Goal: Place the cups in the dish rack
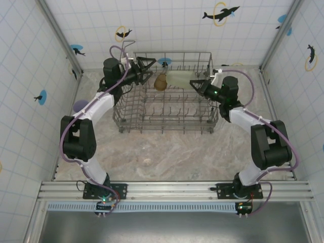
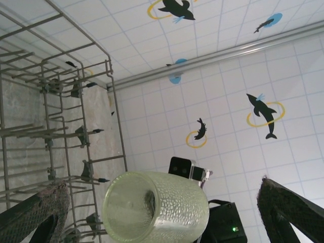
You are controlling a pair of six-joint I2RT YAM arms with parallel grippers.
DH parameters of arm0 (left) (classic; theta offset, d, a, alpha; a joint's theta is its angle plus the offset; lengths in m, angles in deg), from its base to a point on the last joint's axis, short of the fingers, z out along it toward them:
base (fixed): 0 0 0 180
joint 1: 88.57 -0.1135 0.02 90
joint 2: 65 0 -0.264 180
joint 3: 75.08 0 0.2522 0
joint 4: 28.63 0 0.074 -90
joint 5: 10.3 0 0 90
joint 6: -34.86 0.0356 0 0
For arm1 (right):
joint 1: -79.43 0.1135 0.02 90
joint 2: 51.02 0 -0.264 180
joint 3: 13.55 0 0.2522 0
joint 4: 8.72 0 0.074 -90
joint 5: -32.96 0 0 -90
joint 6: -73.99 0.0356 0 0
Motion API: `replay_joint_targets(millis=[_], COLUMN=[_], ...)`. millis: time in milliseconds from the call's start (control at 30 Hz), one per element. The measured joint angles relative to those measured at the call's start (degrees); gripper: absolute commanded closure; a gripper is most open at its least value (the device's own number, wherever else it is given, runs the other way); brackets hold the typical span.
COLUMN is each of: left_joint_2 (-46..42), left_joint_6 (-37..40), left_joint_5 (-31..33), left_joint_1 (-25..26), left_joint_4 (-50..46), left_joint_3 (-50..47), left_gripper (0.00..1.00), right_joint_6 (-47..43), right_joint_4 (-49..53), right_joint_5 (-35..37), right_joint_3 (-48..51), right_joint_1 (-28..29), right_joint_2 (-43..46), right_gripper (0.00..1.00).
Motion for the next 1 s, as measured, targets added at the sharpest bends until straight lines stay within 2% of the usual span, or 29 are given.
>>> replay_joint_targets(millis=[333,1000], left_joint_2=[0.1,0.9], left_joint_6=[-1.4,-5.0], left_joint_5=[-0.4,-0.6], left_joint_1=[0.6,4.0], left_joint_4=[1.0,6.3], left_joint_3=[-2.2,-4.9], left_gripper=[0.02,0.02], right_joint_6=[3.2,4.9], right_joint_4=[-5.6,-7.6], right_joint_5=[-0.2,1.1], right_joint_3=[-3.9,-4.8], right_joint_1=[2.2,5.0], right_joint_2=[-2.4,-4.8], right_gripper=[1.0,1.0])
